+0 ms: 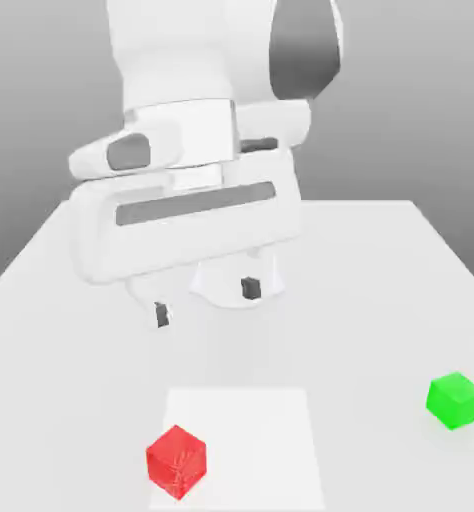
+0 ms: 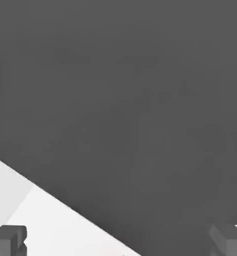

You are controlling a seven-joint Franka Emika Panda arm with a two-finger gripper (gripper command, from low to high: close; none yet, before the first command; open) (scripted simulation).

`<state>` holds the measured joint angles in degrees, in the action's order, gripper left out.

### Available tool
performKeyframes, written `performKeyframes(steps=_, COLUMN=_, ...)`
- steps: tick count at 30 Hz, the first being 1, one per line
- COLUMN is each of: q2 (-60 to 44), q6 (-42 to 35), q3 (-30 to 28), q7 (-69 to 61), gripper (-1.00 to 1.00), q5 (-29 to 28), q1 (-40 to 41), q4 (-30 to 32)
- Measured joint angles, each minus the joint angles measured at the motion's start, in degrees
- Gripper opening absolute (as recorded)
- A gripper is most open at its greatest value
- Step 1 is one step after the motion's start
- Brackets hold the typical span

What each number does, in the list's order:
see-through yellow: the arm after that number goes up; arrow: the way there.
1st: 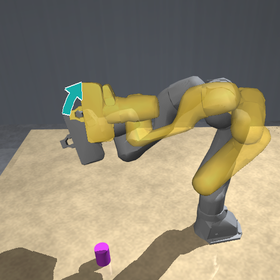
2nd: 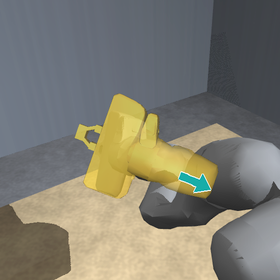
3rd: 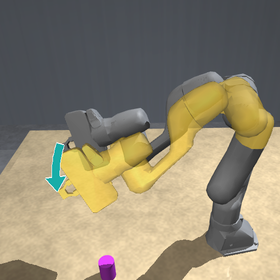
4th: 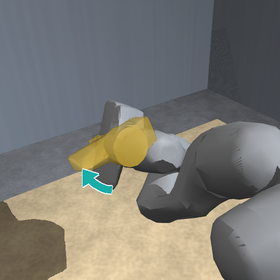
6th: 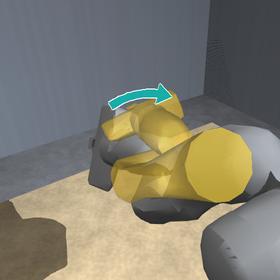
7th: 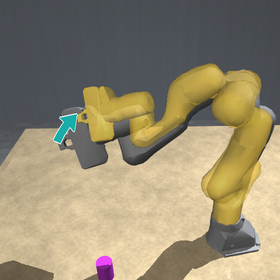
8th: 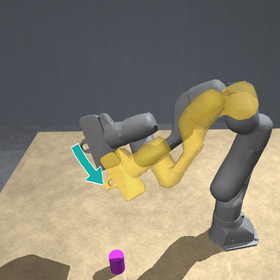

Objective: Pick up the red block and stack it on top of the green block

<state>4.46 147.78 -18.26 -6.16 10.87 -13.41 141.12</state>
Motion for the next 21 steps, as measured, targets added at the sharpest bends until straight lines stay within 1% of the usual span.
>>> performKeyframes(steps=3, q2=-5.75, q6=2.43, q3=-0.15, q7=-6.66, gripper=0.00, q5=0.35, q1=0.68, q4=1.39)
performKeyframes(steps=8, q2=-14.65, q6=7.09, q3=-0.16, q7=-14.95, gripper=0.00, q5=-1.84, q1=2.31, q4=3.51)
performKeyframes(steps=11, q2=-20.50, q6=11.50, q3=2.38, q7=-18.50, gripper=0.00, q5=1.35, q1=4.32, q4=2.85)
performKeyframes(steps=13, q2=-24.55, q6=14.73, q3=5.26, q7=-20.42, gripper=0.00, q5=3.80, q1=6.69, q4=2.20)
performKeyframes(steps=14, q2=-25.62, q6=15.58, q3=5.99, q7=-20.99, gripper=-1.00, q5=4.52, q1=7.28, q4=2.02)
performKeyframes(steps=21, q2=-25.39, q6=15.26, q3=5.89, q7=-20.89, gripper=-1.00, q5=4.36, q1=7.22, q4=2.05)
